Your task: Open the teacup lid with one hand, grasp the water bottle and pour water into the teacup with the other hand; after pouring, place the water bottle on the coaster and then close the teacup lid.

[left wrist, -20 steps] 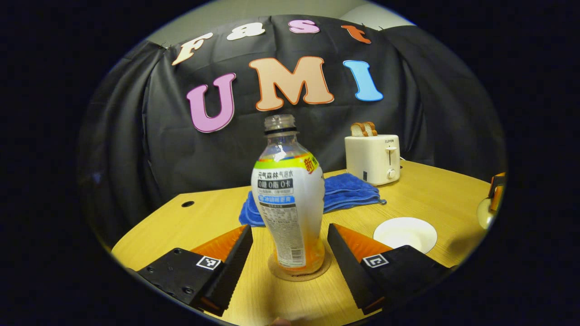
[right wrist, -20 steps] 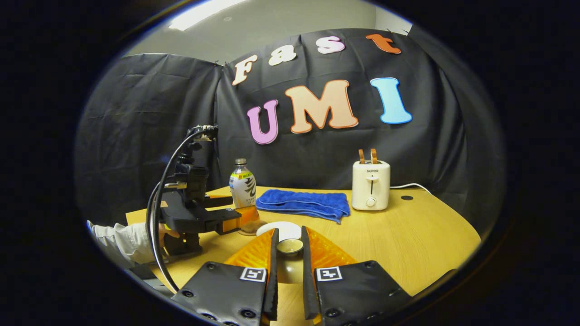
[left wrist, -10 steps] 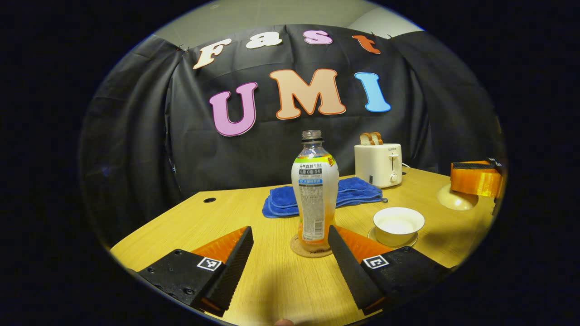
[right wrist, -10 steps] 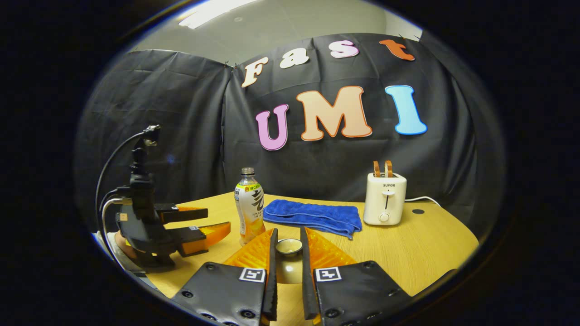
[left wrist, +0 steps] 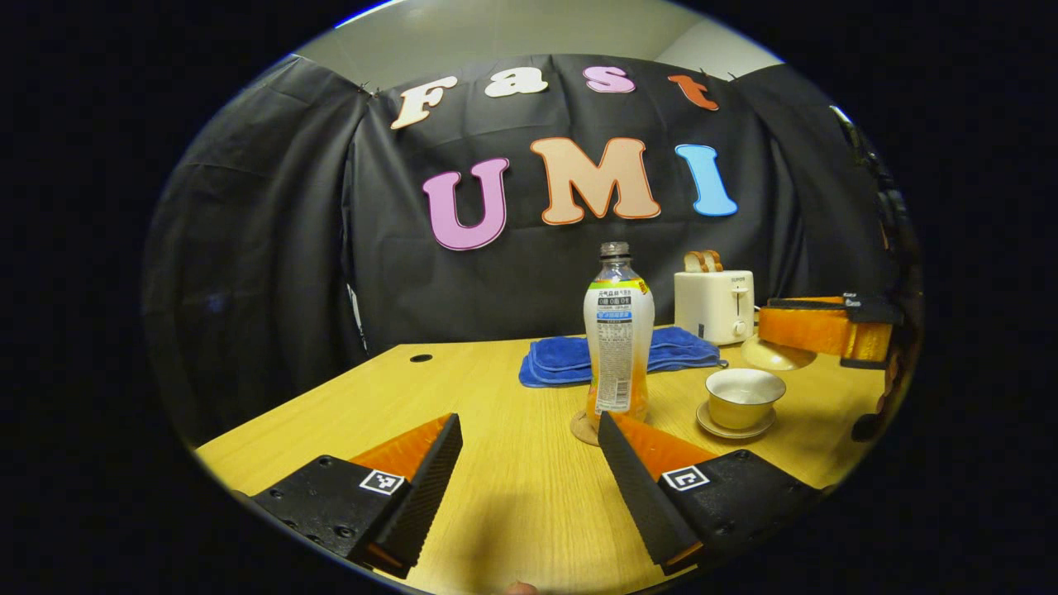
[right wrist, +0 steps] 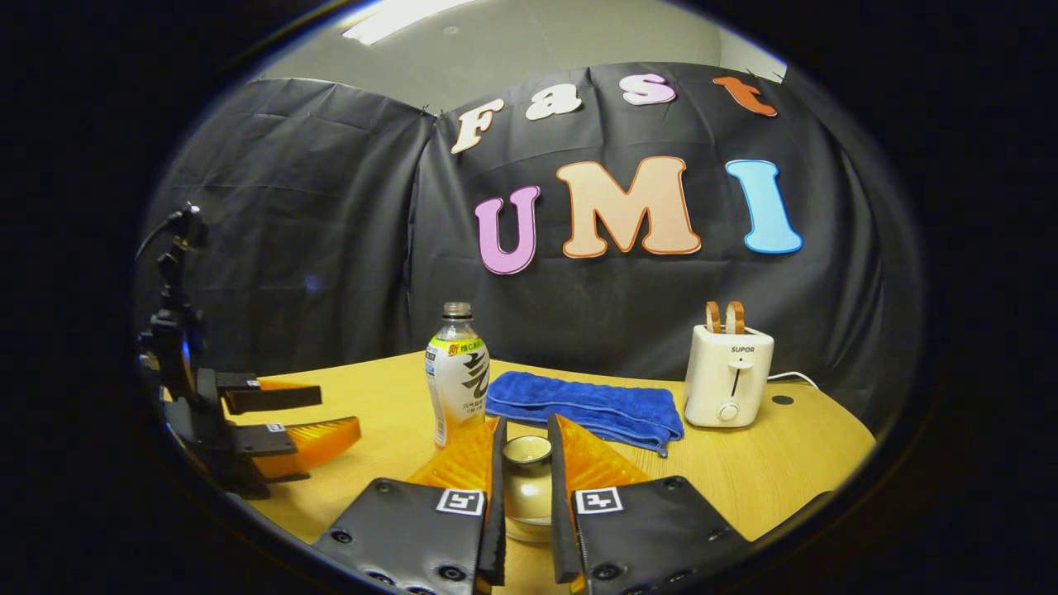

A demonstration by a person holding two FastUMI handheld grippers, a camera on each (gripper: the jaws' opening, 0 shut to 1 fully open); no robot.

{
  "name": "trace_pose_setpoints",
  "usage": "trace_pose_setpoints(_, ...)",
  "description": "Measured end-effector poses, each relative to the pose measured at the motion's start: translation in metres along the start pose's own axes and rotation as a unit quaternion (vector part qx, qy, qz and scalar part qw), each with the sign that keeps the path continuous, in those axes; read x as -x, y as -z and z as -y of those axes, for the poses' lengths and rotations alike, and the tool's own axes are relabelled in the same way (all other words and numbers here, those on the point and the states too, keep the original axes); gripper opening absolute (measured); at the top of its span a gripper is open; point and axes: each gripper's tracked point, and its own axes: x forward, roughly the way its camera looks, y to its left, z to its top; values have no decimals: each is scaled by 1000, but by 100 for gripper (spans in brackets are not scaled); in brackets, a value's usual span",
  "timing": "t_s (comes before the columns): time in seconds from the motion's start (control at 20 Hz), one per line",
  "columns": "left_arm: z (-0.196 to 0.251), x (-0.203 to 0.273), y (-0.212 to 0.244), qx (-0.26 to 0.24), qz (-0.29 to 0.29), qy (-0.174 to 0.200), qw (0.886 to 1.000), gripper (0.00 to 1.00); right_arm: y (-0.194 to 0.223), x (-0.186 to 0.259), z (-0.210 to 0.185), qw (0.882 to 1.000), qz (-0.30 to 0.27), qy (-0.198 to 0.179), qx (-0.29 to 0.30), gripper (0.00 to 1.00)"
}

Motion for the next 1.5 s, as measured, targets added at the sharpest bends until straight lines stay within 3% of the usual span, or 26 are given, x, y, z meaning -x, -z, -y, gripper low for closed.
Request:
trace_pose_setpoints(0.8,7,13,-19,4,35,13,999,96,51,-28,16,998,-58,29,-13,26)
trace_pose_setpoints(1.2,4,15,-12,17,28,5,999,96,52,-22,16,998,-56,33,-19,36)
trace_pose_setpoints(1.45,5,16,-13,22,36,8,999,97,28,-4,19,998,-17,54,1,95)
trace_pose_setpoints(1.5,8,16,-14,23,39,14,999,97,26,1,21,998,-12,60,5,100)
